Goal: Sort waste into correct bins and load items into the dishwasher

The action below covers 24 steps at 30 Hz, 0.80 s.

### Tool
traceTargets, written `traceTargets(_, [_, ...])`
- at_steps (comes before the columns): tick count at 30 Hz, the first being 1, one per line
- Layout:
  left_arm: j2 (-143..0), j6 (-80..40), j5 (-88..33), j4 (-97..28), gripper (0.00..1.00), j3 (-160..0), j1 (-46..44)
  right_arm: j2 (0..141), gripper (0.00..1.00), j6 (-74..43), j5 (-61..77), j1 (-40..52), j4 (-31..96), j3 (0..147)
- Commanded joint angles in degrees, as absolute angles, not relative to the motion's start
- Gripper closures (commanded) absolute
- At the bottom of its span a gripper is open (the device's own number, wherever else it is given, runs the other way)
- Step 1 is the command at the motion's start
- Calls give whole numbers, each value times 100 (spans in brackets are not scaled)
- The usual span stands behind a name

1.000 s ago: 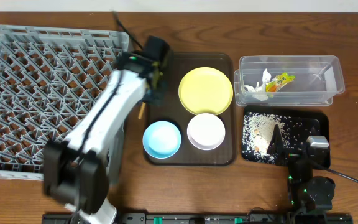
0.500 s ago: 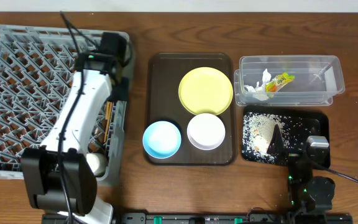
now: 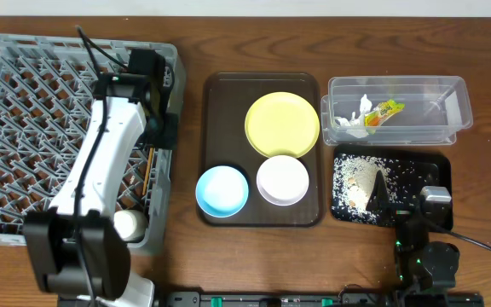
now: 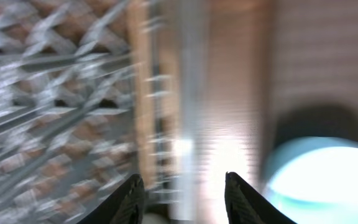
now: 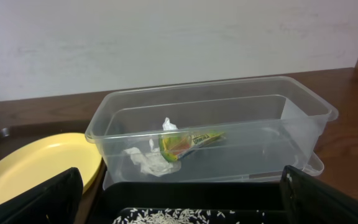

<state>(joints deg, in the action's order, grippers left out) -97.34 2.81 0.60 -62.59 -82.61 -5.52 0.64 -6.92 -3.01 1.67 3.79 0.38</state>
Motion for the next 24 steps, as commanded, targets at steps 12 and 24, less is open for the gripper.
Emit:
traceTargets(12, [-9762,-637,-2272,-4847,65,-8342,-1772,38,1,-633,-336,134,399,32])
traceTargets(24, [-10051,-965,-2165,-5382,61,-8335,-2176,38,1,-633,-338,134,399,32])
